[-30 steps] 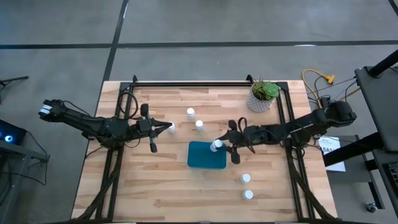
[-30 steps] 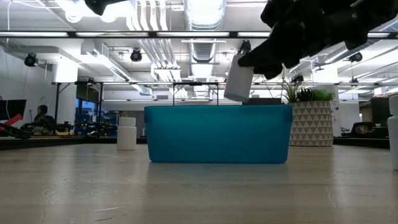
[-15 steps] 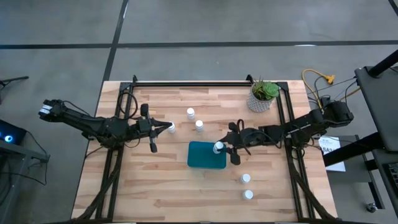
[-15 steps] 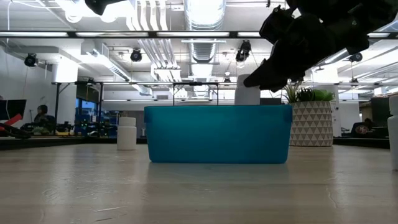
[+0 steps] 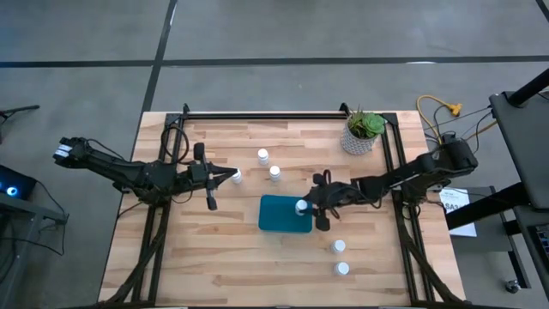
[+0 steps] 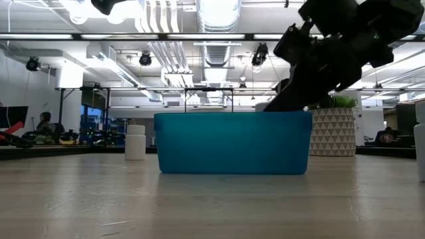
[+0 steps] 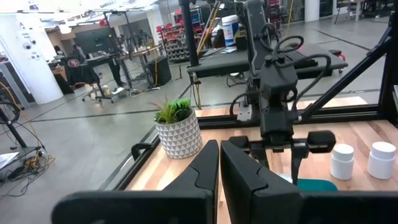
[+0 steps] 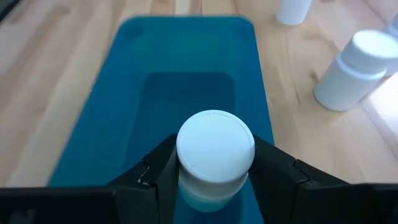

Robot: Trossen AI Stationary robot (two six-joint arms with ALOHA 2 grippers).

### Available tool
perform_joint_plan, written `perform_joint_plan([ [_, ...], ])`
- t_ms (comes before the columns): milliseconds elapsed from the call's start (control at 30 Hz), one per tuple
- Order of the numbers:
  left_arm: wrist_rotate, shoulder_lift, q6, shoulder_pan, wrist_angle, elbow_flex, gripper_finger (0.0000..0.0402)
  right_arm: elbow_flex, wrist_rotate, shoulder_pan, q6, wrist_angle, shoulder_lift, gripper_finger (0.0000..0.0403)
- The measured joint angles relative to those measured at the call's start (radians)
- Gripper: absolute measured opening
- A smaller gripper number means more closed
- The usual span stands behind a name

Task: Pick and place pill bottles into a basket
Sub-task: Put the white pill bottle into the blue bin

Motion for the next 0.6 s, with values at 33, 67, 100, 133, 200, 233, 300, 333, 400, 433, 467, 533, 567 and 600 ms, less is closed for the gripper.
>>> perform_joint_plan([
  [33,0.0,0.0,0.0,0.0,-0.001,0.0,0.0,0.005,0.0,0.0,-0.002,0.0,0.01,0.015],
  [67,0.0,0.0,0.0,0.0,-0.001,0.0,0.0,0.008,0.001,-0.001,-0.005,0.0,0.017,0.015],
  [100,0.0,0.0,0.0,0.0,0.0,0.0,0.0,0.014,0.001,-0.001,-0.008,-0.001,0.026,0.015],
  [133,0.0,0.0,0.0,0.0,0.0,0.0,0.0,0.023,0.001,0.0,-0.012,0.002,0.035,0.015],
  [200,0.0,0.0,0.0,0.0,-0.001,0.0,0.0,0.037,0.0,0.0,-0.019,-0.004,0.049,0.015],
  [233,0.0,0.0,0.0,0.0,0.0,0.0,0.0,0.045,0.0,0.0,-0.021,-0.009,0.055,0.015],
  [300,0.0,0.0,0.0,0.0,-0.001,0.0,0.0,0.058,0.001,0.0,-0.022,-0.016,0.064,0.015],
  [333,0.0,0.0,0.0,0.0,-0.001,0.0,0.0,0.064,0.001,0.0,-0.023,-0.034,0.067,0.015],
  [400,0.0,0.0,0.0,0.0,-0.002,0.0,0.0,0.075,0.002,0.0,-0.025,-0.074,0.068,0.015],
  [433,0.0,0.0,0.0,0.0,-0.001,0.0,0.0,0.078,0.007,0.0,-0.025,-0.092,0.068,0.015],
  [467,0.0,0.0,0.0,0.0,-0.001,0.0,0.0,0.081,0.02,0.0,-0.024,-0.109,0.067,0.015],
  [533,0.0,0.0,0.0,0.0,-0.002,0.0,0.0,0.083,0.031,0.0,-0.024,-0.123,0.063,0.015],
  [567,0.0,0.0,0.0,0.0,-0.001,0.0,0.0,0.083,0.032,0.0,-0.025,-0.123,0.061,0.015],
  [600,0.0,0.0,0.0,0.0,-0.001,0.0,0.0,0.083,0.032,0.0,-0.025,-0.116,0.06,0.015],
])
